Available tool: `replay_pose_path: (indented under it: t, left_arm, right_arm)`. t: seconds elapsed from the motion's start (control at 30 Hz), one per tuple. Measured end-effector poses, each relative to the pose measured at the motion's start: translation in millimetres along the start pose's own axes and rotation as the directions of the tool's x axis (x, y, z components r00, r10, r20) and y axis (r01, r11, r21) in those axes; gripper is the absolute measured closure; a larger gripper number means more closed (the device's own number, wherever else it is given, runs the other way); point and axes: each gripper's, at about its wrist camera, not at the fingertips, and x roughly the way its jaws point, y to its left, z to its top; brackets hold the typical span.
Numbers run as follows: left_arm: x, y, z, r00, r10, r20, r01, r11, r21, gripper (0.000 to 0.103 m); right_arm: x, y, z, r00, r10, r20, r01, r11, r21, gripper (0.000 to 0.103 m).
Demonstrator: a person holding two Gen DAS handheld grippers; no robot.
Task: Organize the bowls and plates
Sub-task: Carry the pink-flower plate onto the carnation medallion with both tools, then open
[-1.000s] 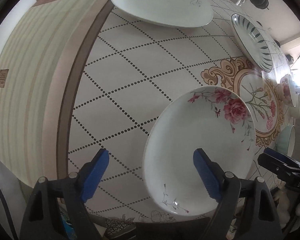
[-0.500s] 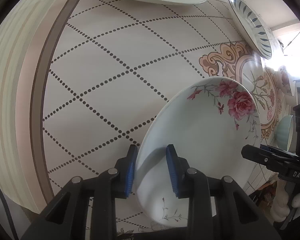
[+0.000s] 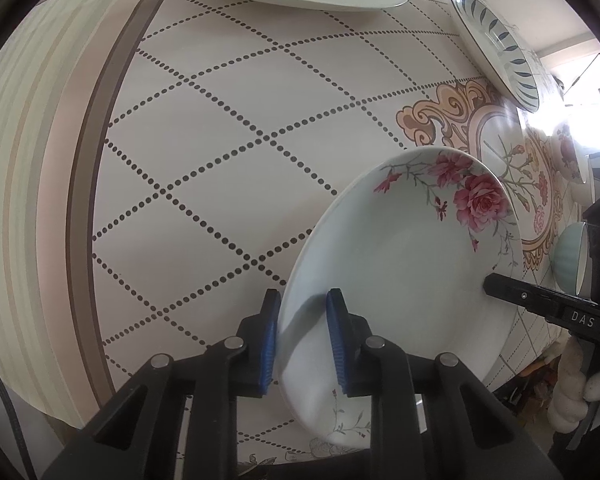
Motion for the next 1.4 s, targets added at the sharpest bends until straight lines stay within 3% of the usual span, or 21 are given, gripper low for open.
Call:
replay_pose_path:
  t: [0.33,0.63,0.83,1.07,1.4]
  left_arm:
    - [-8.7,-18.0,1.9,1.0,0.024,0.014,-0.025,0.999,0.031,0.086]
    - [-21.2,-69.2,27.8,0.999,0.017,0.04,-0.021,0.996,0.083,0.086]
    - [-18.1,-116.4,50.6,0.999,0.001,0.043,-0.006,0.993,0.121,0.086]
    - [4.7,-154.5,77.3,1.0,0.003,0.011,-0.004,0.992,0.123,0.086]
    - [26.6,-169.8,101.2,0.999,0.045,-0.02,-0.042,0.992,0.12,0.086]
  right_arm:
    - [-12.8,-11.1,-5.2,0.999,0.006,0.031,-0.007,1.0,0.026,0.086]
    - [-65.6,-40.9,1.4,0.995,0.012,0.096,-0.019,0.998,0.067,0.087]
    - [-106.0,-76.3,23.4,0.993,-0.003,0.119,-0.008,0.995,0.096,0.087]
    - [-122.0,-117.5,58.6,0.995,-0.04,0.096,0.028,0.993,0.117,0.087]
    - [-120.6,-138.7,101.0,0.996,-0.063,0.064,0.057,0.994,0.092,0.086]
